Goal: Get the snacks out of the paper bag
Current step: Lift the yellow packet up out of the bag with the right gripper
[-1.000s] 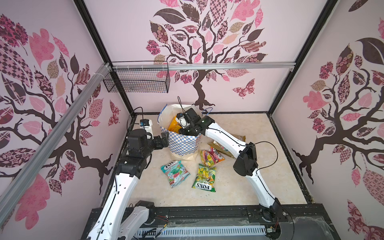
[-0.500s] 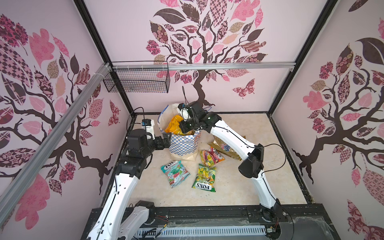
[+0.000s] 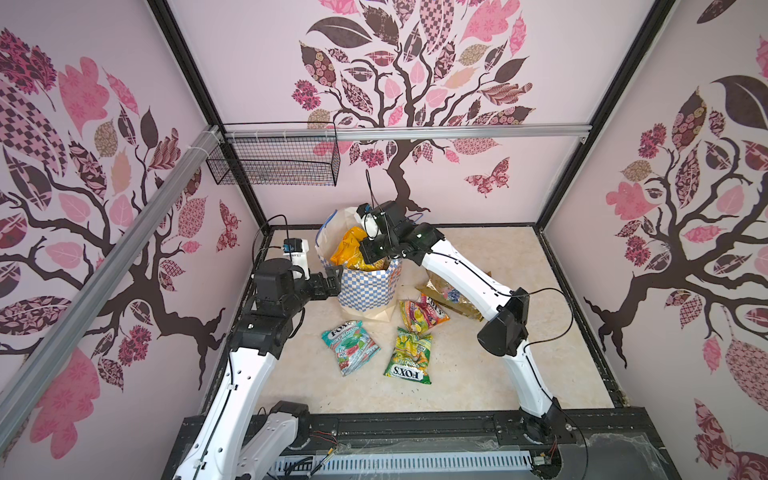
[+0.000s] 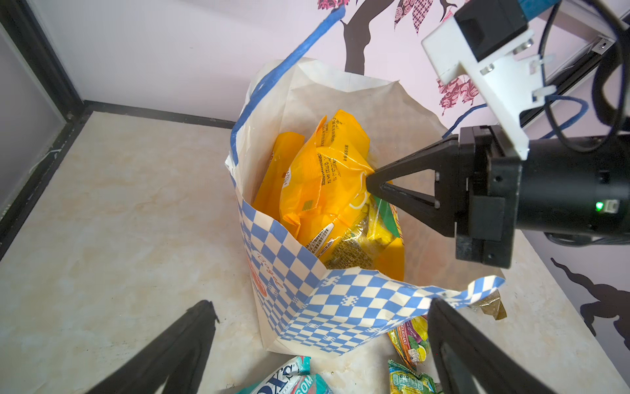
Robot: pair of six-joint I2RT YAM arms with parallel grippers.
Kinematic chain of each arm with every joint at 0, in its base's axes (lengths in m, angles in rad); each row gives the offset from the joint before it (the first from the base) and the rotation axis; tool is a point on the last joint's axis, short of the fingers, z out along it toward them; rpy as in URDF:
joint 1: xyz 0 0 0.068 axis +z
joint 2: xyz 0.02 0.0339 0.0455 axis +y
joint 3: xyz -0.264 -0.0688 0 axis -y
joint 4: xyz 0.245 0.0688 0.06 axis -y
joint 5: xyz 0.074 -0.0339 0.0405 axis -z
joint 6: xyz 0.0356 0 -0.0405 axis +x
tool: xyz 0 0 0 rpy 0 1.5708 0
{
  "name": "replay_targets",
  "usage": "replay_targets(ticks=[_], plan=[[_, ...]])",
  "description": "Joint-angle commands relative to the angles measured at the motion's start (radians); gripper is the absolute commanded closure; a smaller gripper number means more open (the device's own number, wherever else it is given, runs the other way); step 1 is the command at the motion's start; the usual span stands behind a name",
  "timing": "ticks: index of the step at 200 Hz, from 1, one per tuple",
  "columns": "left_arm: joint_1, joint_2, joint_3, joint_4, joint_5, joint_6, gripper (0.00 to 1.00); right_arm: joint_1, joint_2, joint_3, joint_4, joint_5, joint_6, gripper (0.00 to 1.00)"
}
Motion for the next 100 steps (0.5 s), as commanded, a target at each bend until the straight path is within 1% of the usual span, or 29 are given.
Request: replay_targets(ticks=[1, 35, 100], plan=[[0.005, -0.024, -0.031, 0.035, 0.028, 0.017, 0.01, 0.003, -0.134, 0.11, 0.087, 0.025, -0.012, 1.0], [0.005, -0.045, -0.039, 0.056, 0.066, 0.016, 0.01, 0.004, -0.18, 0.112, 0.108, 0.032, -0.01, 1.0], [0.004, -0.066, -0.054, 0.12, 0.242, 0.018, 0.02, 0.003, -0.282, 0.103, 0.119, 0.029, -0.006, 1.0]])
